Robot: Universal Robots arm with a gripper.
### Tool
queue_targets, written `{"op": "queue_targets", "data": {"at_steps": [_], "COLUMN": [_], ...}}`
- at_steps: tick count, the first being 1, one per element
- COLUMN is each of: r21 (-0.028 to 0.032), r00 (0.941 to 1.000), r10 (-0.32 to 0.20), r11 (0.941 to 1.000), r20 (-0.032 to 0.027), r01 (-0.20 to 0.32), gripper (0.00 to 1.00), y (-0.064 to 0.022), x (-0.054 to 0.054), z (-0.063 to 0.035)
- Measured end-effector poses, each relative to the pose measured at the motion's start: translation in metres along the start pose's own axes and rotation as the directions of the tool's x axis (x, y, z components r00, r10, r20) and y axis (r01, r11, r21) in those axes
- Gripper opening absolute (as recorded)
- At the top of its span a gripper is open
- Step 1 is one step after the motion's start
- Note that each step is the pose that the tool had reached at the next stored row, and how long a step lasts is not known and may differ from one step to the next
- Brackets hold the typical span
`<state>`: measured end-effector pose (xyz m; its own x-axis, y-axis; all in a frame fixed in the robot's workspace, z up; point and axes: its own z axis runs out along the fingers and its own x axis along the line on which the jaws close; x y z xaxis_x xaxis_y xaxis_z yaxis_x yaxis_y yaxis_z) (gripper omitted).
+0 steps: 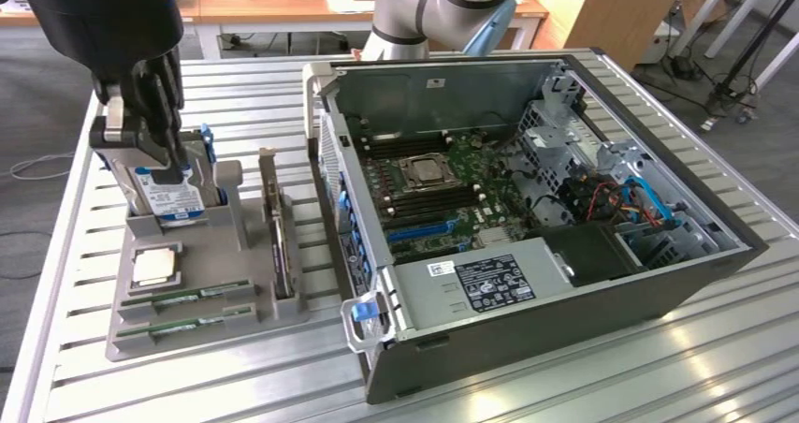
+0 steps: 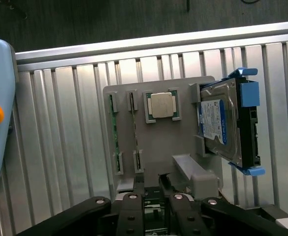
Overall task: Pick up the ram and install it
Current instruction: 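Pick up the ram and move it above insertion slot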
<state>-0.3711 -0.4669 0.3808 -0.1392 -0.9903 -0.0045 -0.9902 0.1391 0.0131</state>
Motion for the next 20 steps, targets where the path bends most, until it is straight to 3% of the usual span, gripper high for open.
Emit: {"op": "queue_targets", "data": {"at_steps": [3, 9, 20], "r21": [0.0001, 0.0001, 0.0001], "r00": [1.0, 1.0, 1.0], "r10": [0.0, 0.0, 0.0], "r11": [1.0, 1.0, 1.0], "r20": [0.0, 0.0001, 0.0001], "r01": [0.0, 0.0, 0.0], "gripper": [0.36, 0.36, 0.36], "y": [0.0, 0.0, -0.0003], "x": [0.0, 0.0, 0.0], "z": [0.0, 0.0028, 0.0226]}}
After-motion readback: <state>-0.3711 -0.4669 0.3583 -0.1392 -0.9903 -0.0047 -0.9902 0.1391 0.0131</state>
